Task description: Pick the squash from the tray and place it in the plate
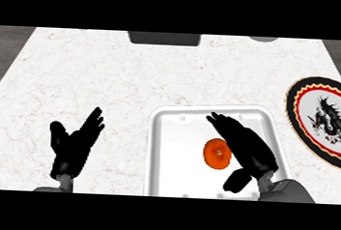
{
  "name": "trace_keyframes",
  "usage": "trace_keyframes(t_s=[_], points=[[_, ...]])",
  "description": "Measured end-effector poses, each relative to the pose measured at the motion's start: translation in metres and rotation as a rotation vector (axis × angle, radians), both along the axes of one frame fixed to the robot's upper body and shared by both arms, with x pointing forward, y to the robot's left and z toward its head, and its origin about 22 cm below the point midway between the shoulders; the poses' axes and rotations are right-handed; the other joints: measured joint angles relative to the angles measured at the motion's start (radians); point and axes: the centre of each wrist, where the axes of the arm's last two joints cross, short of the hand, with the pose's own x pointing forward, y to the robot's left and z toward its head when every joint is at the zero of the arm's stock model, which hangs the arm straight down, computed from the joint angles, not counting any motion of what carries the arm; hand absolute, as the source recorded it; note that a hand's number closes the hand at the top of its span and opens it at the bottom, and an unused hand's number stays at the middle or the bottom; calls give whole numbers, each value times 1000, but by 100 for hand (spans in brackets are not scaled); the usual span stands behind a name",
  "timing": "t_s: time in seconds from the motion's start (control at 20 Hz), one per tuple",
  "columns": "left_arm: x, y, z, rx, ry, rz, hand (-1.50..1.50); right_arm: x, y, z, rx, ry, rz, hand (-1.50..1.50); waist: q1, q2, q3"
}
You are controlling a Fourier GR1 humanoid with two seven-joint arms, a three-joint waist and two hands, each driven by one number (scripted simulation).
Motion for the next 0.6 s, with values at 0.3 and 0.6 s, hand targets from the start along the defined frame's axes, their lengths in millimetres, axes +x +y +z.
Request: trace_keyframes(t_s=[0.3,0.6], points=[[-5,2,0,4,7,-5,0,14,14,-19,-22,28,14,-150,2,0,0],[-6,-1,-2,0,0,-1,0,15,15,-35,-99,35,90,150,1,0,0]])
